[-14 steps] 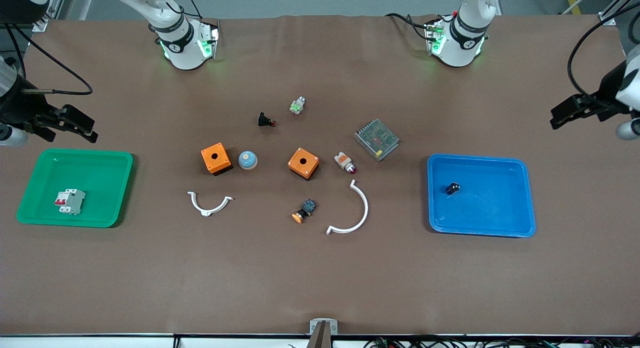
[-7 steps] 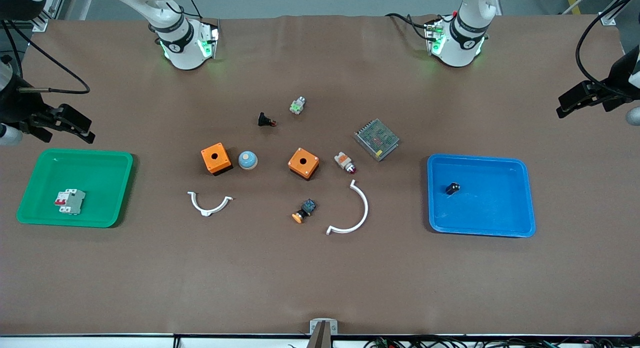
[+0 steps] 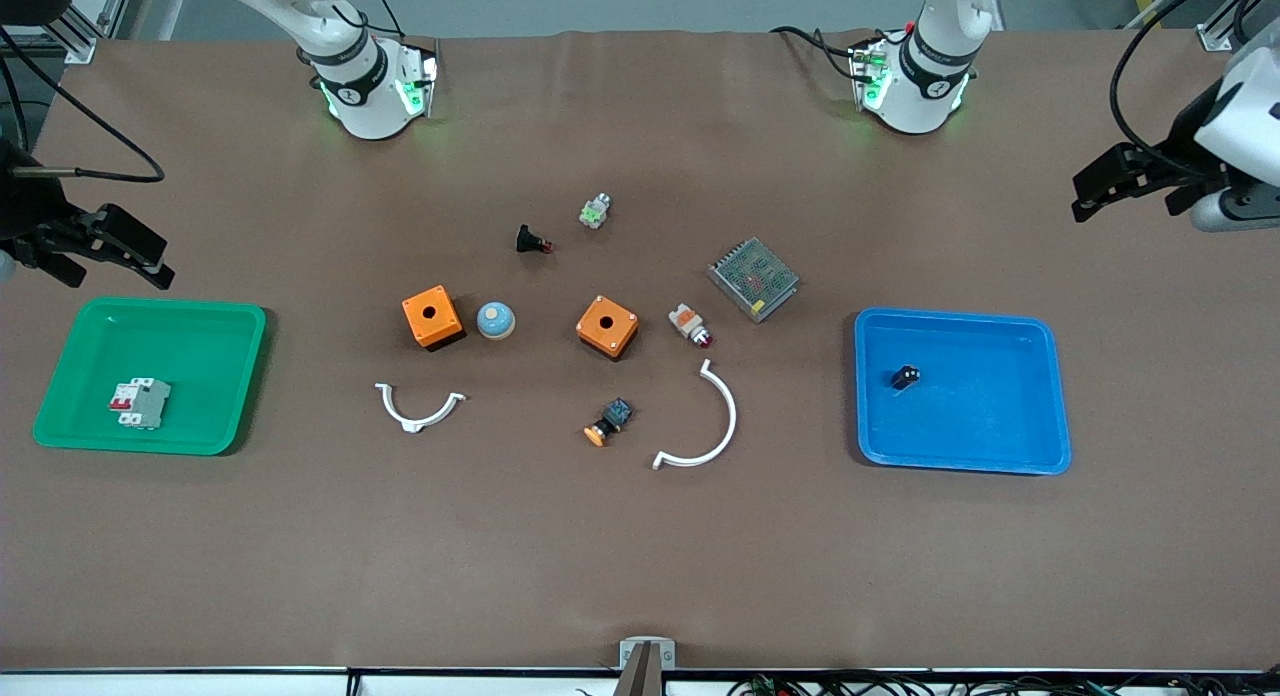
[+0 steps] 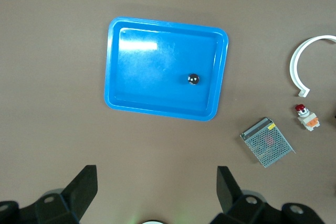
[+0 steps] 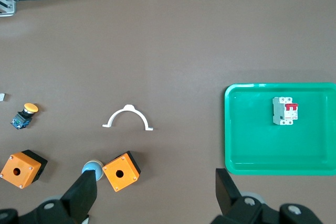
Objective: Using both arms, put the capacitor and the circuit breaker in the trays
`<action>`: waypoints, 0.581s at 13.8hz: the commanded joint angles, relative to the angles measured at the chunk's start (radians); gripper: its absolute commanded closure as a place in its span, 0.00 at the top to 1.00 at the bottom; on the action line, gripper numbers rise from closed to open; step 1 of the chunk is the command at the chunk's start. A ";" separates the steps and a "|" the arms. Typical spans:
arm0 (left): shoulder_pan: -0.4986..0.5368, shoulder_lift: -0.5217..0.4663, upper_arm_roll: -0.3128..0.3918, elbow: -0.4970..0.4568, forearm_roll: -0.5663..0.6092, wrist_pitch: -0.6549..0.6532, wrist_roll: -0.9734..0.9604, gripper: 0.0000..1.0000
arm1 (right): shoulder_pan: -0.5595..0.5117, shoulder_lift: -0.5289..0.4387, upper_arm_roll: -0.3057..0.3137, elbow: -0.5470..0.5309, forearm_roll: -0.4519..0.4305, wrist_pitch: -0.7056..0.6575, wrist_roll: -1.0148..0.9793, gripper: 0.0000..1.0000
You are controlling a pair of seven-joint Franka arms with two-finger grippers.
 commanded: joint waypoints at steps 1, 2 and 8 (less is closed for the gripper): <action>0.014 -0.030 -0.004 -0.026 -0.010 0.002 0.019 1.00 | -0.005 0.018 0.001 0.046 -0.019 -0.020 0.003 1.00; 0.014 -0.028 -0.004 -0.024 -0.010 0.002 0.019 1.00 | -0.005 0.018 0.000 0.048 -0.019 -0.021 0.002 1.00; 0.011 0.001 -0.004 0.012 0.004 0.002 0.018 1.00 | -0.003 0.018 0.000 0.048 -0.019 -0.021 0.003 1.00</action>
